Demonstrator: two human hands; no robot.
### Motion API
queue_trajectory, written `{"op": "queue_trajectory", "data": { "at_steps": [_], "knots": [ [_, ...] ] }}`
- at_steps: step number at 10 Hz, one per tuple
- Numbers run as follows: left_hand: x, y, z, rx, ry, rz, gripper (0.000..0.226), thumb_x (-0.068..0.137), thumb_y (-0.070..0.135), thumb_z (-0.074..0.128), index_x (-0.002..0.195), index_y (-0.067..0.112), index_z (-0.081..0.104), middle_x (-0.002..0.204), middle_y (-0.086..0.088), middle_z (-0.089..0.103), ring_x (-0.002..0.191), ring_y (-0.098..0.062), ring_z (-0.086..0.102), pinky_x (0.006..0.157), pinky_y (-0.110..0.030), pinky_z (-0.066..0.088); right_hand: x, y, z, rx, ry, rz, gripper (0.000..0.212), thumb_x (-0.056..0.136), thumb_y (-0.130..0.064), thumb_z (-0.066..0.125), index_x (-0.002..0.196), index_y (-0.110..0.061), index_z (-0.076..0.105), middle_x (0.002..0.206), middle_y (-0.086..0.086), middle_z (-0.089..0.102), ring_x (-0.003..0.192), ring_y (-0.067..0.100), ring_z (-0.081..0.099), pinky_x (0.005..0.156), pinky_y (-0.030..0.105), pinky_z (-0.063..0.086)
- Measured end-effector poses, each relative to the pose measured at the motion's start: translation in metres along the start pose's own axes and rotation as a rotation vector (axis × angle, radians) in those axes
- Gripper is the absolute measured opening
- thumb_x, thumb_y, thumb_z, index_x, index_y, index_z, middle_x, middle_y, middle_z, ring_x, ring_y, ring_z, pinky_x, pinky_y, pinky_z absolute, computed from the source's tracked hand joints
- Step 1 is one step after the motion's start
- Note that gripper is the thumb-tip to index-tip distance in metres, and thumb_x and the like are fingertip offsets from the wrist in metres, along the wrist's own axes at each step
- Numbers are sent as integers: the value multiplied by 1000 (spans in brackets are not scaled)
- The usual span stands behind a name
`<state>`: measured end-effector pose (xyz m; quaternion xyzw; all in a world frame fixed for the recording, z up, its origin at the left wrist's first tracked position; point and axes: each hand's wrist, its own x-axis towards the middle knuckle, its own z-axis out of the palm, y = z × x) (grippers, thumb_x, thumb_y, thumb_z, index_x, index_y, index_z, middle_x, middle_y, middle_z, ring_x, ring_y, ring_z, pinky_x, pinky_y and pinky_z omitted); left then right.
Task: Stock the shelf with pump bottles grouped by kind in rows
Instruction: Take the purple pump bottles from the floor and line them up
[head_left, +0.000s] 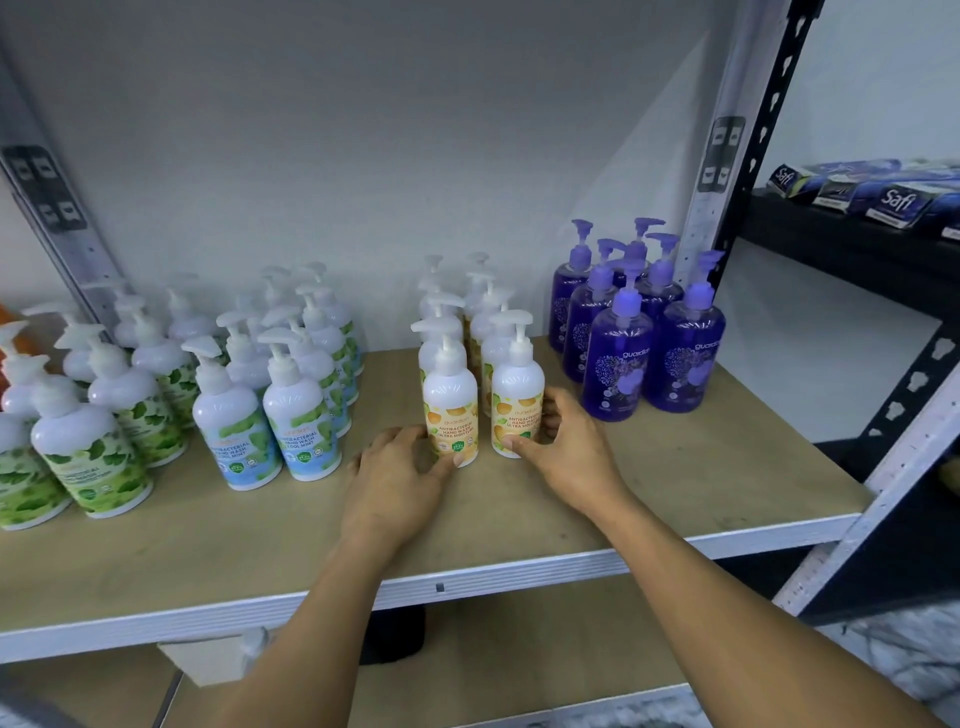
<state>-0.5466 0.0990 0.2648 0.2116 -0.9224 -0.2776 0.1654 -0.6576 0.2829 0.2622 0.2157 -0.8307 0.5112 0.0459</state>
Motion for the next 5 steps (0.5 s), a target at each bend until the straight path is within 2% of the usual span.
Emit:
{"op": "queue_trajectory", "data": {
  "at_steps": [1,2,3,4,5],
  "knots": [
    [-1,0,-1,10,-1,4,53,88,63,59,131,31,57,136,3,54,124,-21,52,110,-47,39,0,-1,0,-13,4,1,63,73,-26,89,126,-19,56,117,-2,69,103,11,65,91,33,55],
    [-2,0,-2,48,-17,25,57,87,66,58,132,31,56,137,4,53,124,-20,51,110,-45,38,-2,-2,-1,-45,-9,-7,63,75,-28,88,128,-18,55,121,-2,68,106,12,64,92,34,55],
    [-4,-2,-3,141,-57,73,62,88,68,52,136,29,52,142,4,49,130,-19,47,115,-45,30,-7,-3,-4,-163,-28,-18,66,78,-39,83,132,-19,52,127,-1,63,113,14,60,93,33,52],
    [-8,-3,-4,222,-94,95,67,91,69,43,145,29,43,151,3,41,141,-18,35,120,-47,20,-15,1,-11,-516,-55,-35,66,86,-58,65,138,-21,48,138,2,54,127,22,50,104,39,43],
    [-16,-5,-10,286,-145,88,73,94,71,34,154,32,29,161,0,26,151,-18,15,123,-46,9,-25,3,-19,-756,-113,-24,71,89,-71,43,143,-25,44,151,1,41,140,25,35,114,45,29]
  ]
}}
